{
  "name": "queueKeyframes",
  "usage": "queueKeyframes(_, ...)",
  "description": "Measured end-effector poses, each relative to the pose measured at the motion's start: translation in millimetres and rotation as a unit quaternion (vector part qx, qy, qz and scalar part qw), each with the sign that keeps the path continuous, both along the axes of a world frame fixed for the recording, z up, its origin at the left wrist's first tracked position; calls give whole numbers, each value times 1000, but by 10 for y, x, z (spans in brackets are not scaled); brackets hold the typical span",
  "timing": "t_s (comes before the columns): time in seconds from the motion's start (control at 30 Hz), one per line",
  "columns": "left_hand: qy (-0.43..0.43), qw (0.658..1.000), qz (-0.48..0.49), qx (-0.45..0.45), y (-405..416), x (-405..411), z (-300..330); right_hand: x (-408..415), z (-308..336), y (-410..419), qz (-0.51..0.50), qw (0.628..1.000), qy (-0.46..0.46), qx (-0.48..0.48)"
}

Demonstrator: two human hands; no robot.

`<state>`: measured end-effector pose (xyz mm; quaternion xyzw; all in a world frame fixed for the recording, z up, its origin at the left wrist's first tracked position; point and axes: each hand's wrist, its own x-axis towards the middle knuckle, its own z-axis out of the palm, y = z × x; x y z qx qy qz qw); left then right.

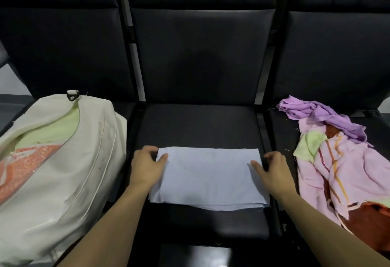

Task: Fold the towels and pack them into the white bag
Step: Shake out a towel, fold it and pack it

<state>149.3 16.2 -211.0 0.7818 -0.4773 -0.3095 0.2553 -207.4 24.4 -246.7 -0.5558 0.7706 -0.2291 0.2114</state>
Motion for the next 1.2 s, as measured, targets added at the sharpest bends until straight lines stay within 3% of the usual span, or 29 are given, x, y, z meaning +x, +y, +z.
queueKeyframes(0.07, 26, 995, -91, -21, 49, -207, 85, 124, -26, 6, 112, 983, 108, -98)
queueKeyframes(0.1, 64, 988, -143, 15, 99, -341, 102, 210, -21, 6, 192, 966, 118, -126)
queueKeyframes(0.17, 137, 952, -240, 129, 231, -621, 97, 372, -48, 34, 332, 934, 108, -78)
queueKeyframes(0.23, 87, 924, -308, 210, 329, -783, 26, 469, -99, 72, 381, 915, 130, 2)
queueKeyframes(0.37, -70, 922, -328, 195, 347, -802, -57, 576, -12, 81, 358, 906, 212, 80)
queueKeyframes(0.5, -195, 910, -338, 138, 320, -776, -155, 710, 161, 151, 369, 891, 151, 218)
queueKeyframes(0.63, -163, 919, -328, 144, 260, -719, -245, 829, 239, 275, 370, 889, 29, 269)
queueKeyframes(0.7, -160, 928, -313, 125, 239, -717, -265, 840, 246, 241, 307, 926, -14, 220)
queueKeyframes(0.77, -142, 955, -242, 98, 234, -742, -260, 800, 261, 192, 184, 970, 23, 157)
queueKeyframes(0.87, -113, 984, -111, 87, 209, -776, -252, 687, 229, 154, 105, 959, 209, 160)
queueKeyframes(1.0, -58, 983, -56, 167, 156, -774, -323, 658, 42, 153, 78, 959, 98, 252)
queueKeyframes(1.1, -8, 978, -63, 198, 101, -724, -362, 729, 37, 185, 90, 966, 67, 232)
queueKeyframes(1.2, 97, 978, -44, 182, 98, -665, -411, 757, 35, 244, 106, 973, 47, 199)
